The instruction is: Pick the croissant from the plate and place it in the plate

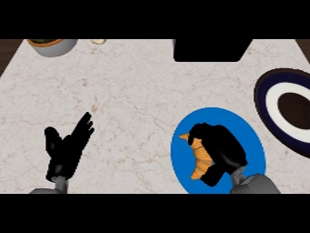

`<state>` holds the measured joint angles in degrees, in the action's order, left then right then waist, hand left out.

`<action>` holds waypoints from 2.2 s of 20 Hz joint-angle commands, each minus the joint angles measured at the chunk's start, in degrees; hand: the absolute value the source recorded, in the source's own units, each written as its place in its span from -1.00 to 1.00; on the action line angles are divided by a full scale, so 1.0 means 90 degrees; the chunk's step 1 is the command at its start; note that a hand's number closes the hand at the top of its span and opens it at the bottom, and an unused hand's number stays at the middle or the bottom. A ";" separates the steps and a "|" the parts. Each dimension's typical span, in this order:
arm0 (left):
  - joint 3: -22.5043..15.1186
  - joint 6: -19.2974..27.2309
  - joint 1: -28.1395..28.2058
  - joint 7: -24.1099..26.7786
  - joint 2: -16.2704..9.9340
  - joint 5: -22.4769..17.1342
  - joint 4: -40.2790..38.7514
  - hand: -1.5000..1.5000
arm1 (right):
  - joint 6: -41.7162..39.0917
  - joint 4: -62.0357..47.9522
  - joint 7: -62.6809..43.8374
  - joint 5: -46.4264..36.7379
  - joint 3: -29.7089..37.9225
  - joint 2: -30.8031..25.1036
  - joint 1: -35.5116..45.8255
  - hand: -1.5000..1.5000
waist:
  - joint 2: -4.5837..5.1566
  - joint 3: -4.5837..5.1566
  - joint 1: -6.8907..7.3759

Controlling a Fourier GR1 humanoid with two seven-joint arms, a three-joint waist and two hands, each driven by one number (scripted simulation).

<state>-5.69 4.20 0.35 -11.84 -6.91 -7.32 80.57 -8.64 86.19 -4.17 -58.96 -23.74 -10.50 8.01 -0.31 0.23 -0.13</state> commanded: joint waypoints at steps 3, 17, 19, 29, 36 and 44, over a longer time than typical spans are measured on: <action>0.0195 -0.0010 -0.0136 -0.0203 -0.0123 -0.0103 0.0080 0.00 | 0.1772 0.0991 -0.0661 -0.0336 0.0121 0.0748 -0.1010 1.00 | -0.0005 -0.0031 -0.0159; -0.0012 0.0031 0.0253 0.0064 0.0103 0.0046 0.0220 0.00 | 0.4954 0.4000 -0.0956 -0.0229 -0.0279 0.1128 -0.3659 1.00 | 0.0010 -0.0032 -0.0073; 0.0087 0.0007 0.0083 -0.0413 -0.0034 -0.0066 0.0487 0.00 | 0.5002 0.4355 -0.0929 0.0334 0.0063 0.0901 -0.3777 1.00 | 0.0015 -0.0033 -0.0056; 0.0093 -0.0172 0.0212 0.0157 0.0017 0.0065 -0.0063 0.00 | 0.5751 0.2421 0.1079 0.4211 0.2664 -0.0022 -0.2607 1.00 | 0.0038 -0.0041 -0.0001; 0.0053 -0.0165 0.0119 -0.0093 0.0104 0.0027 0.0159 0.00 | 0.5384 0.0303 0.1991 0.5634 0.4548 -0.0714 -0.0880 1.00 | 0.0051 -0.0041 0.0063; 0.0020 0.0069 -0.0063 -0.0472 0.0097 0.0221 0.0638 0.00 | 0.4372 -0.3065 0.3529 0.6571 0.5751 -0.1743 0.0898 1.00 | 0.0064 -0.0046 0.0152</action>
<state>-5.20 3.48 0.31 -13.39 -5.88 -6.11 82.64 34.63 71.59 20.65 -4.51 22.78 -22.51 9.93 0.26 -0.12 0.87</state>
